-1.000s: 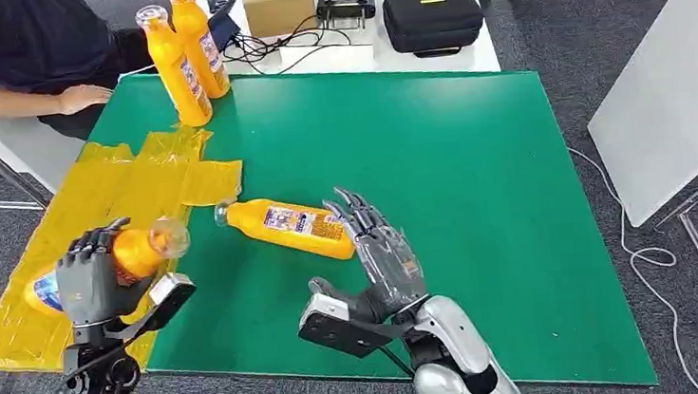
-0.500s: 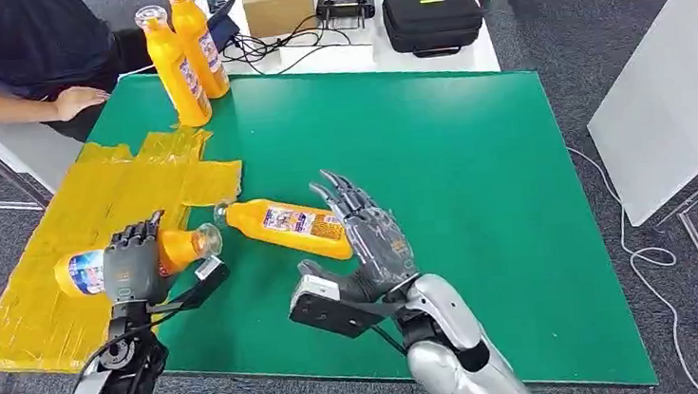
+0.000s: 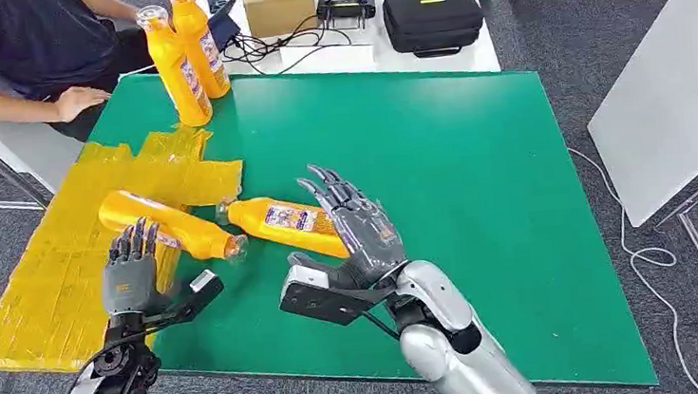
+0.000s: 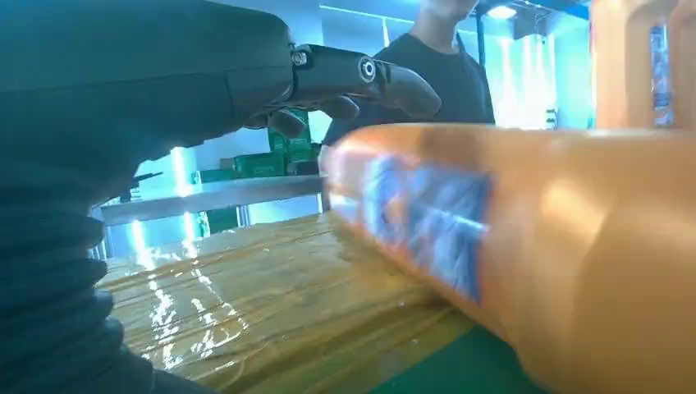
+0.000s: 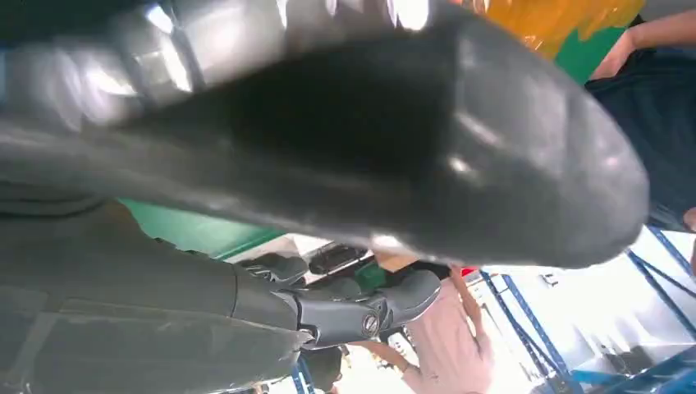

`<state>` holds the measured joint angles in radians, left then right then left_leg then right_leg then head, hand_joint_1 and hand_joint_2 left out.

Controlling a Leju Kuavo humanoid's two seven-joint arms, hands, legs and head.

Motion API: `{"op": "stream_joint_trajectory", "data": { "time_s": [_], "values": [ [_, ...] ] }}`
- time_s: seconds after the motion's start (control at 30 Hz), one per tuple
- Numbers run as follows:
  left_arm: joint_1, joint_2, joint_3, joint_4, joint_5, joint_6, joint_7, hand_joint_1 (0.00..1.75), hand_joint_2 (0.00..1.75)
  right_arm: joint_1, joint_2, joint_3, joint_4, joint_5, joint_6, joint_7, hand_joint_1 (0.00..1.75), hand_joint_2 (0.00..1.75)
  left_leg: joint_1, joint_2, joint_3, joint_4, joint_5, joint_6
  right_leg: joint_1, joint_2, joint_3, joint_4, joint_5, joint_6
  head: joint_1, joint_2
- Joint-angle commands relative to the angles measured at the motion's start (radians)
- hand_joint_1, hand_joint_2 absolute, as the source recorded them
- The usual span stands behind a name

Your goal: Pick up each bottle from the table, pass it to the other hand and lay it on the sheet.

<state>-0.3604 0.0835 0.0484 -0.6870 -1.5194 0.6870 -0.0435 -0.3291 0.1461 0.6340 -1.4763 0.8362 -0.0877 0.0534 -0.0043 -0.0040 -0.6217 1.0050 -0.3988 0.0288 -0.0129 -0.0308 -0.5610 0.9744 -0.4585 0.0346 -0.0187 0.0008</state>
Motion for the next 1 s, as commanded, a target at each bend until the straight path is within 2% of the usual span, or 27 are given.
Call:
{"op": "stream_joint_trajectory", "data": {
  "time_s": [0.03, 0.07, 0.13, 0.4, 0.43, 0.63, 0.67, 0.7, 0.73, 0.77, 0.8, 0.83, 0.87, 0.97, 1.0],
  "values": [
    [-0.044, -0.001, 0.035, 0.103, 0.100, 0.011, -0.073, 0.00, 0.00, -0.078, 0.001, 0.001, 0.123, 0.000, 0.015, -0.003, 0.00, 0.00, 0.001, 0.002, 0.004, 0.000, -0.002, -0.002, 0.001, 0.004, 0.005, -0.001, -0.001, -0.002, 0.000, 0.000],
    [-0.036, -0.012, 0.066, 0.077, 0.138, 0.011, -0.102, 0.00, 0.00, -0.084, 0.001, -0.002, 0.136, 0.001, 0.017, -0.003, 0.00, 0.00, 0.001, 0.001, 0.003, 0.000, -0.001, -0.001, 0.000, 0.003, 0.003, -0.001, -0.001, -0.001, 0.000, 0.000],
    [-0.029, -0.054, 0.158, 0.030, 0.296, 0.011, -0.237, 0.00, 0.00, -0.107, 0.005, -0.004, 0.187, 0.018, 0.025, 0.011, 0.00, 0.00, 0.001, 0.002, 0.004, 0.000, -0.001, -0.002, 0.001, 0.003, 0.004, -0.001, -0.001, -0.001, 0.000, 0.000],
    [-0.033, -0.058, 0.155, 0.031, 0.292, 0.011, -0.231, 0.00, 0.00, -0.117, 0.008, -0.007, 0.211, 0.019, 0.023, 0.008, 0.00, 0.00, 0.002, 0.000, 0.007, 0.000, -0.003, -0.003, 0.002, 0.003, 0.008, -0.002, -0.002, -0.002, 0.000, 0.000],
    [-0.033, -0.058, 0.155, 0.031, 0.292, 0.011, -0.231, 0.00, 0.00, -0.117, 0.008, -0.007, 0.211, 0.019, 0.023, 0.008, 0.00, 0.00, 0.001, 0.000, 0.003, 0.000, -0.001, -0.002, 0.001, 0.002, 0.004, -0.001, -0.001, -0.001, 0.000, 0.000],
    [-0.033, -0.058, 0.155, 0.031, 0.292, 0.011, -0.231, 0.00, 0.00, -0.117, 0.008, -0.007, 0.211, 0.019, 0.023, 0.008, 0.00, 0.00, 0.001, 0.000, 0.003, 0.000, -0.001, -0.002, 0.001, 0.002, 0.004, -0.001, -0.001, -0.001, 0.000, 0.000],
    [-0.031, -0.070, 0.184, 0.017, 0.361, 0.011, -0.288, 0.00, 0.00, -0.118, 0.012, -0.008, 0.218, 0.022, 0.023, 0.010, 0.00, 0.00, 0.002, 0.000, 0.008, 0.000, -0.003, -0.003, 0.002, 0.003, 0.009, -0.001, -0.003, -0.003, 0.000, 0.000],
    [-0.032, -0.082, 0.207, 0.005, 0.438, 0.011, -0.346, 0.00, 0.00, -0.123, 0.014, -0.011, 0.232, 0.027, 0.025, 0.016, 0.00, 1.75, 0.002, 0.001, 0.008, 0.001, -0.003, -0.004, 0.002, 0.004, 0.009, -0.001, -0.003, -0.003, 0.000, 0.000],
    [-0.017, -0.105, 0.217, -0.064, 0.636, -0.017, -0.448, 0.00, 0.00, -0.148, 0.020, -0.012, 0.297, 0.048, 0.029, 0.037, 0.00, 1.75, 0.002, 0.001, 0.007, 0.000, -0.003, -0.003, 0.002, 0.004, 0.008, -0.002, -0.002, -0.003, 0.000, 0.000],
    [0.018, -0.107, 0.187, -0.162, 0.719, -0.044, -0.451, 0.00, 0.00, -0.169, 0.028, -0.015, 0.348, 0.053, 0.028, 0.039, 0.00, 1.75, 0.001, 0.000, 0.003, 0.000, -0.001, -0.002, 0.001, 0.001, 0.004, -0.001, -0.001, -0.001, 0.000, 0.000],
    [0.062, -0.117, 0.161, -0.297, 0.862, -0.102, -0.473, 0.00, 0.00, -0.194, 0.036, -0.020, 0.406, 0.066, 0.016, 0.048, 0.00, 1.75, 0.002, 0.000, 0.007, 0.000, -0.003, -0.003, 0.002, 0.003, 0.009, -0.002, -0.002, -0.002, 0.000, 0.000],
    [0.126, -0.125, 0.124, -0.477, 1.016, -0.186, -0.452, 0.00, 0.00, -0.236, 0.055, -0.029, 0.507, 0.078, -0.005, 0.051, 0.00, 1.75, 0.002, 0.001, 0.006, 0.001, -0.003, -0.003, 0.002, 0.004, 0.008, -0.001, -0.002, -0.002, 0.000, 0.000],
    [0.160, -0.121, 0.092, -0.571, 1.092, -0.229, -0.420, 0.00, 0.00, -0.261, 0.066, -0.037, 0.573, 0.074, -0.024, 0.041, 0.00, 1.75, 0.001, 0.003, 0.001, 0.001, -0.001, -0.001, 0.001, 0.004, 0.001, 0.000, 0.000, -0.001, 0.000, 0.000],
    [0.177, -0.100, 0.010, -0.706, 1.377, -0.336, -0.444, 0.00, 0.00, -0.317, 0.086, -0.068, 0.723, 0.092, -0.059, 0.072, 0.00, 1.75, 0.002, 0.006, 0.006, 0.002, -0.004, -0.003, 0.002, 0.009, 0.005, 0.000, -0.001, -0.002, 0.000, 0.000],
    [0.169, -0.093, -0.029, -0.730, 1.415, -0.348, -0.439, 0.00, 0.00, -0.330, 0.091, -0.084, 0.762, 0.092, -0.071, 0.078, 0.00, 1.75, 0.002, 0.002, 0.001, 0.002, -0.001, -0.002, 0.002, 0.004, 0.001, 0.000, 0.001, -0.003, 0.000, 0.000]
  ]
}}
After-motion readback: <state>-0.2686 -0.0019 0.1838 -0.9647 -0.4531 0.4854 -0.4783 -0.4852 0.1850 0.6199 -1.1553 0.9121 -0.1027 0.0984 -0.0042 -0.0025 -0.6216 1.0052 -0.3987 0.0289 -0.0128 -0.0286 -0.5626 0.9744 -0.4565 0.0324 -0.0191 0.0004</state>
